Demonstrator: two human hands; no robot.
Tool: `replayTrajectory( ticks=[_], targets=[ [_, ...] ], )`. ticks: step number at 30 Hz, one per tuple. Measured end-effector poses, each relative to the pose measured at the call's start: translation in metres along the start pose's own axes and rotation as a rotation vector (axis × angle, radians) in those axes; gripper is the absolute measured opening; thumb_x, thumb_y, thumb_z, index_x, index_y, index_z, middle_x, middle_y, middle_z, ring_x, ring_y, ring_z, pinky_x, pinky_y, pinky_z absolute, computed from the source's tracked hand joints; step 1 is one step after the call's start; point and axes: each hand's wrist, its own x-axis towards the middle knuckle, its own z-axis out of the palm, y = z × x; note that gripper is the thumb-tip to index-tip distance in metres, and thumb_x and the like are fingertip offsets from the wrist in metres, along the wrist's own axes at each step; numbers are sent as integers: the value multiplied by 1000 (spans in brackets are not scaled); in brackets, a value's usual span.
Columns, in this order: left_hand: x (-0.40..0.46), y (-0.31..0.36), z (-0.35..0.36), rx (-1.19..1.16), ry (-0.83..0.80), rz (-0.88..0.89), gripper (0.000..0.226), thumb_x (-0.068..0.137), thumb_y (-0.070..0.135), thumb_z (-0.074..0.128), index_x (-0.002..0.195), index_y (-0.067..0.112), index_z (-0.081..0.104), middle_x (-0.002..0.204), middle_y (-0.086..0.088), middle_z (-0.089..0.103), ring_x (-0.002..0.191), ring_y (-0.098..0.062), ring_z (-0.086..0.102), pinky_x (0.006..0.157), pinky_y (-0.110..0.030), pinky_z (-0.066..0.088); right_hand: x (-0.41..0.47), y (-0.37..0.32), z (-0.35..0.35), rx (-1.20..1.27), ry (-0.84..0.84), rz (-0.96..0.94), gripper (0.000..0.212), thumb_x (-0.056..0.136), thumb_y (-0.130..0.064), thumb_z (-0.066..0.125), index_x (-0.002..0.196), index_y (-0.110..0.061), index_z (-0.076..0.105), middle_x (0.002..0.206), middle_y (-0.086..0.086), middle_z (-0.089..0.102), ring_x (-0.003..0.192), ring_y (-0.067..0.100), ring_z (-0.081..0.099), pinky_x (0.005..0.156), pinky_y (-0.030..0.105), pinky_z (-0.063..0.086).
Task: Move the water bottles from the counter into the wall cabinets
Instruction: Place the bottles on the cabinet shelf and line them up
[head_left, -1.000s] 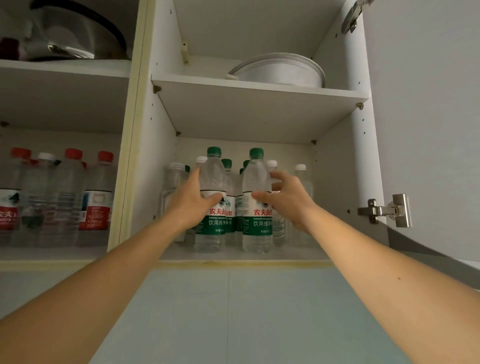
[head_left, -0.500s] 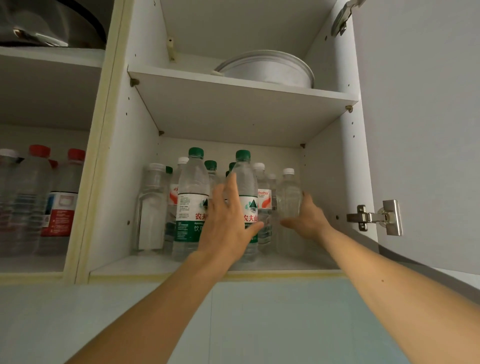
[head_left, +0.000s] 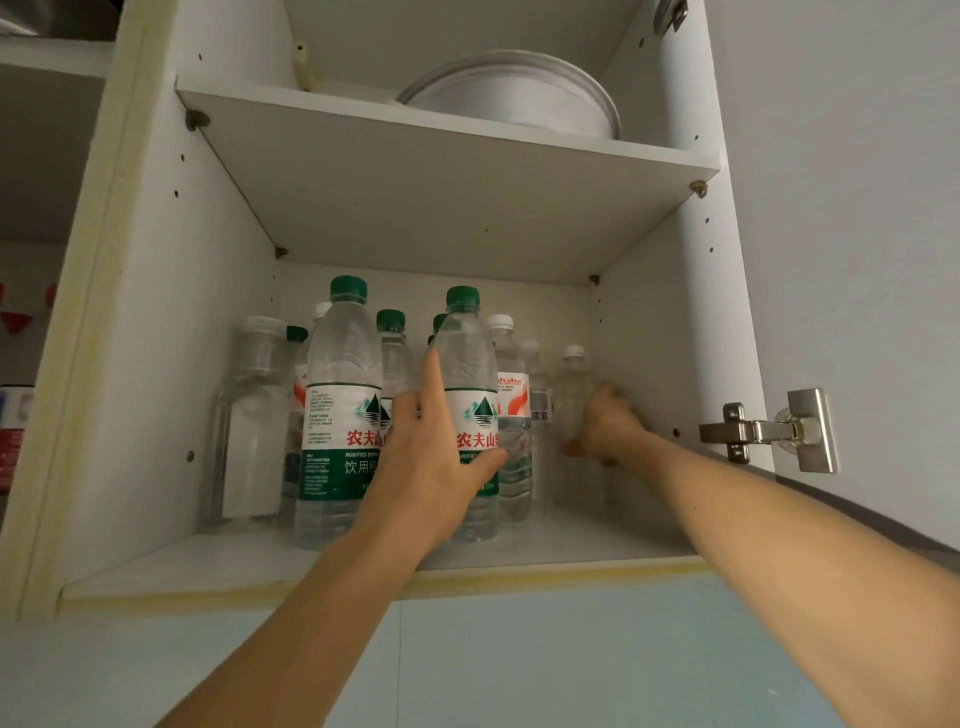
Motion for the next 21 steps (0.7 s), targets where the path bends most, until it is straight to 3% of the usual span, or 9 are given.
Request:
replayTrajectory(
  ticks=[6, 9, 12, 15, 17, 19, 21],
  targets=[
    [1, 0, 2, -5, 17, 13, 115, 85, 39, 77, 157, 37, -13, 142, -4, 39, 106, -7, 43, 97, -30, 40, 15, 1, 9, 55, 12, 17, 115, 63, -20, 96, 148, -8, 18, 142, 18, 46, 126, 40, 52, 97, 52, 53],
    [-1, 0, 1, -2, 19, 13, 115, 86, 39, 77, 157, 37, -14, 141, -4, 40, 107, -8, 46, 97, -30, 41, 8, 4, 9, 61, -24, 6, 125, 67, -19, 94, 156, -9, 7, 147, 19, 44, 131, 39, 49, 104, 49, 49],
    [-3, 3, -1, 32, 31, 8, 115, 86, 42, 76, 157, 36, -15, 144, -4, 40, 119, -15, 50, 106, -40, 44, -7, 2, 5, 73, -67, 10, 125, 74, -18, 89, 158, -7, -3, 148, 21, 45, 134, 39, 48, 107, 45, 45],
    [-5, 5, -1, 66, 53, -2, 114, 85, 46, 75, 158, 32, -11, 147, -4, 43, 133, -22, 44, 113, -46, 38, -30, -11, -6, 128, 42, -116, 93, 85, -24, 79, 153, -8, 18, 140, 19, 55, 125, 38, 56, 95, 40, 49],
    [-8, 7, -3, 79, 62, -10, 112, 84, 49, 74, 159, 29, -7, 143, -4, 50, 133, -22, 44, 111, -44, 37, -53, -26, -15, 280, 111, -224, 77, 89, -31, 74, 150, -10, 32, 135, 11, 60, 119, 31, 61, 89, 34, 49],
    [-9, 8, -4, 99, 68, -17, 110, 84, 51, 73, 160, 27, -3, 136, -5, 56, 127, -23, 48, 106, -41, 40, -77, -43, -22, 528, 41, -266, 71, 90, -34, 72, 150, -13, 40, 128, 3, 64, 109, 20, 66, 87, 31, 56],
    [-11, 12, -6, 105, 78, -14, 106, 83, 51, 73, 159, 26, 4, 129, -4, 61, 119, -22, 54, 100, -39, 45, -100, -54, -25, 704, -72, -279, 62, 89, -37, 67, 144, -14, 50, 125, 6, 66, 105, 17, 67, 89, 37, 59]
  ],
)
